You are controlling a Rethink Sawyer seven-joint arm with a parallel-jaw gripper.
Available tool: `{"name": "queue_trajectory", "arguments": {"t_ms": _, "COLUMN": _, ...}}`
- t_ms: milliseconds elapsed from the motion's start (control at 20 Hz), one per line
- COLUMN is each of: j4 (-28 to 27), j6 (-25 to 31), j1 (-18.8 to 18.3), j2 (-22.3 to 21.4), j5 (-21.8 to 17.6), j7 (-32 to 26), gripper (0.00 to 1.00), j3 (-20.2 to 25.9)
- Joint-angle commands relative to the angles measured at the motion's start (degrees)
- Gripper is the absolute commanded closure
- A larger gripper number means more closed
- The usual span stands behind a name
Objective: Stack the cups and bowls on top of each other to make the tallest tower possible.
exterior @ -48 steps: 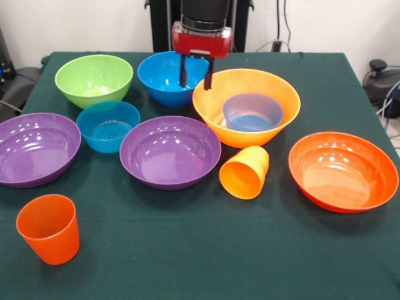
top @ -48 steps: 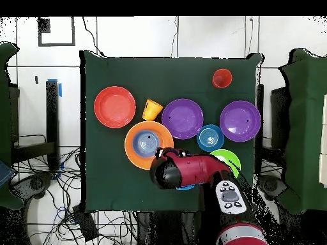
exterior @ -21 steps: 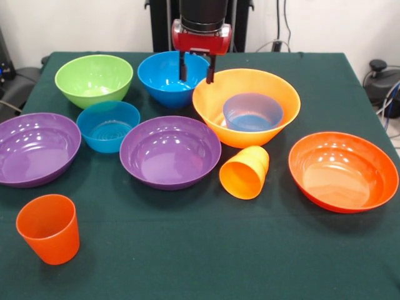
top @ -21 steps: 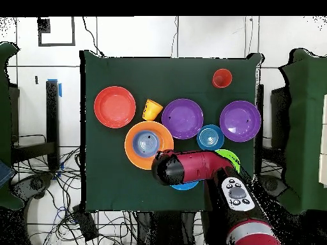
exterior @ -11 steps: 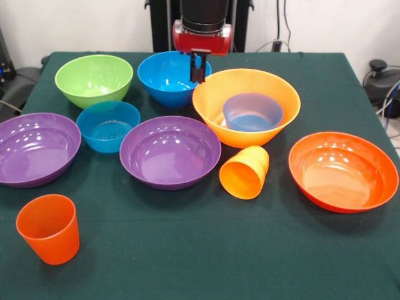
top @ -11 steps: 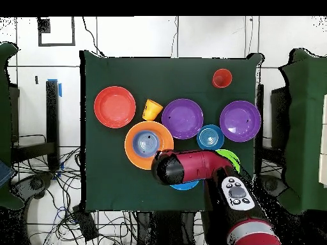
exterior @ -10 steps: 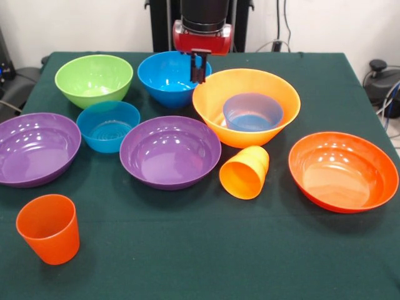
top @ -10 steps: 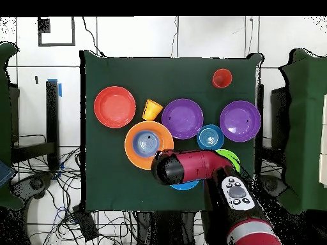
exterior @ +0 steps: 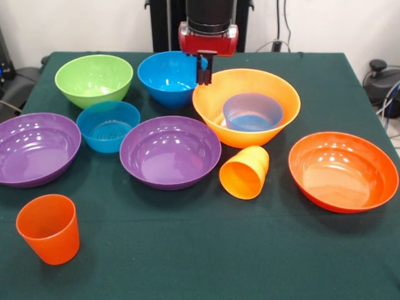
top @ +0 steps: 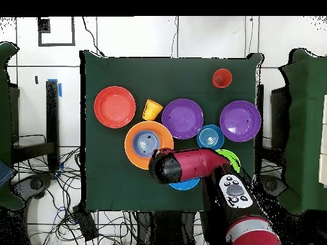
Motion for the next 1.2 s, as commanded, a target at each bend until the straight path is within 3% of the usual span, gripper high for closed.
{"name": "queue_trajectory", "arguments": {"t_ms": 50, "j4": -3.08, "j6": 1.89, "j1": -0.60, "j2": 2.28, "j5": -4.71, "j7": -5.92, "gripper": 1.00, "j3": 4.71}}
{"name": "queue_trajectory", "arguments": {"t_ms": 1200, "j4": -3.12, "j6": 2.59, "j1": 0.55, "j2": 1.92, "j5": -4.76, "j7": -5.09, "gripper": 1.00, "j3": 3.56}}
